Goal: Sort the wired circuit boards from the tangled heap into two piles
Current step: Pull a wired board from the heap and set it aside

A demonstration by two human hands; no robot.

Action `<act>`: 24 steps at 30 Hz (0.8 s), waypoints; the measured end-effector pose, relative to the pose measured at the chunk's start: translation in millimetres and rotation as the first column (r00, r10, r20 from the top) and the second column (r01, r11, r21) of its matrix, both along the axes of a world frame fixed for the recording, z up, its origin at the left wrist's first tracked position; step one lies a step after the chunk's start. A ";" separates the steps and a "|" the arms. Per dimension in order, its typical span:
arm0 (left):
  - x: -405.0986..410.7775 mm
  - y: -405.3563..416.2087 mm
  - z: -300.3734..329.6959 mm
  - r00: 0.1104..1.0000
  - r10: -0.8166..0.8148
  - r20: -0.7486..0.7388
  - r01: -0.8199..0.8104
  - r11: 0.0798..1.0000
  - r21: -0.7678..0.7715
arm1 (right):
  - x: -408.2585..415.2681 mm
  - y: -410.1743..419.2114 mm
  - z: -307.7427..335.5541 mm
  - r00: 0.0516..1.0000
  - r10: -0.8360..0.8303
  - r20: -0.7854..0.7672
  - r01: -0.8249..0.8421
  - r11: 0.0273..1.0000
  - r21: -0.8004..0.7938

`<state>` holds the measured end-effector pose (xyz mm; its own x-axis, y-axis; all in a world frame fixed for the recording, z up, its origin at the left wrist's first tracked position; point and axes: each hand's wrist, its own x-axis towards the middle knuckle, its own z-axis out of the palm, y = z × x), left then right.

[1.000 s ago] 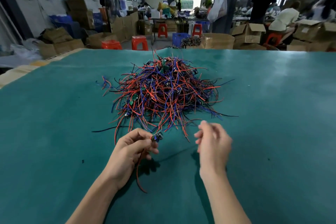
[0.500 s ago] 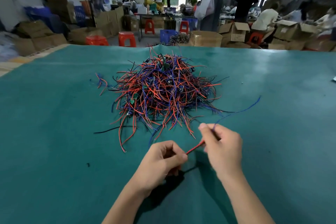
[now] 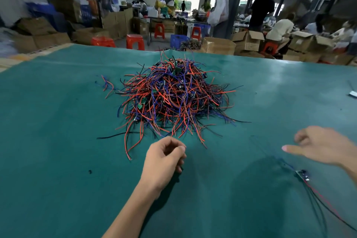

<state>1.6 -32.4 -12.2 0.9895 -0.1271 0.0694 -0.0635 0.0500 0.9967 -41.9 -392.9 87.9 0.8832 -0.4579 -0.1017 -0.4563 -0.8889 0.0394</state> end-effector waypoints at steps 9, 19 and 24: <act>7.4 2.0 -6.2 0.986 0.161 0.048 -0.165 0.984 0.072 | 161.2 188.4 -4.8 0.839 0.225 0.496 -0.388 0.886 0.255; 8.0 3.9 -6.0 0.990 0.138 0.025 -0.139 0.990 0.033 | 177.4 184.0 -14.4 0.739 -0.265 0.619 -0.292 0.702 0.649; 3.3 1.8 0.3 1.000 0.008 -0.025 -0.010 0.996 -0.089 | 93.0 172.9 -3.1 0.709 -0.522 0.474 -0.497 0.107 0.861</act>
<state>4.8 -30.6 -11.9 0.9921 -0.1125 0.0557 -0.0399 0.1387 0.9895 51.1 -220.0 84.7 0.9044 -0.4244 0.0433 0.0987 0.1095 -0.9891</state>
